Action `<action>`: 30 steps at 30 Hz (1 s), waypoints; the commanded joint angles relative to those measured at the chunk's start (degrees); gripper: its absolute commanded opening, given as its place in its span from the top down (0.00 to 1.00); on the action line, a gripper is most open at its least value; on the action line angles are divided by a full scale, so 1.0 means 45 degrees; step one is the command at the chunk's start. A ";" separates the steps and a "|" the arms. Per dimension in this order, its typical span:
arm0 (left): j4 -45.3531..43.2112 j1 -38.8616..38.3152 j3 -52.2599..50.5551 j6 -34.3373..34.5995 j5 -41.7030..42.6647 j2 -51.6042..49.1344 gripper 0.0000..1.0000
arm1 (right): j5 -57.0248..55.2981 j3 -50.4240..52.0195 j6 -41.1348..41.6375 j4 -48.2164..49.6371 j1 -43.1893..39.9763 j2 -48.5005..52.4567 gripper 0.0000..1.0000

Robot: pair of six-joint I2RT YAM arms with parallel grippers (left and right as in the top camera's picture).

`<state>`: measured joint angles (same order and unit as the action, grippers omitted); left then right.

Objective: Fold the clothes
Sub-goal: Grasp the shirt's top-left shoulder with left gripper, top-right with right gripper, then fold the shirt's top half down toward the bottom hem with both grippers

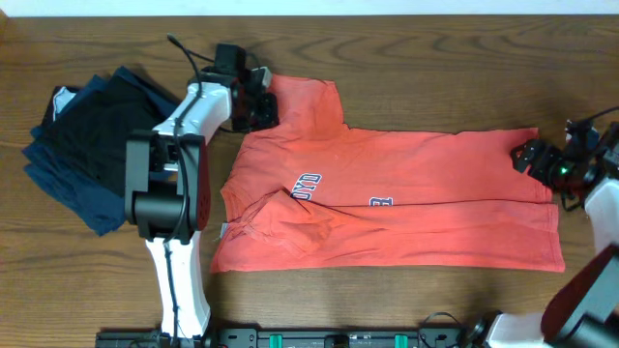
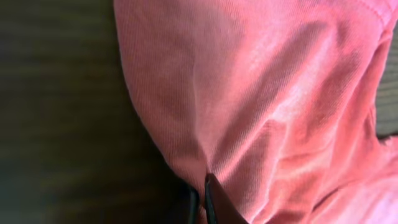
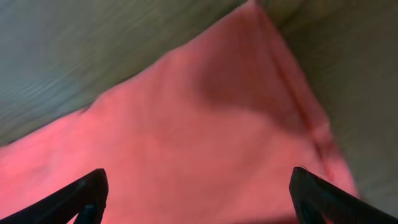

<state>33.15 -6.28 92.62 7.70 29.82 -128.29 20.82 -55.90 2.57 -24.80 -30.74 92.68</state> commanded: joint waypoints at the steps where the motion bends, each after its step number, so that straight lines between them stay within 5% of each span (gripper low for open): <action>1: 0.0602 0.0175 0.0165 0.0257 0.0578 0.0879 0.94 | -0.0996 -0.0792 0.0078 0.0913 0.0248 0.1059 0.08; 20: 0.2108 0.0068 0.0160 0.0257 0.0622 0.0976 0.94 | -0.2297 -0.0889 0.0665 0.6659 0.1365 0.5421 0.22; 23: 0.2113 0.0068 0.0160 0.0257 0.0622 0.0976 0.94 | -0.2404 -0.0889 0.0661 0.6703 0.1360 0.5479 0.42; 28: 0.2249 0.0068 0.0160 0.0257 0.0622 0.0976 0.94 | -0.2589 -0.0889 0.0661 0.6557 0.1316 0.5479 0.98; 30: 0.2259 0.0073 0.0160 0.0262 0.0622 0.0996 0.94 | -0.2584 -0.0908 0.0675 0.6373 0.1282 0.5440 0.99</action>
<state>42.98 -5.96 92.62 8.82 31.81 -124.92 10.00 -60.23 5.21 5.39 -25.15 115.39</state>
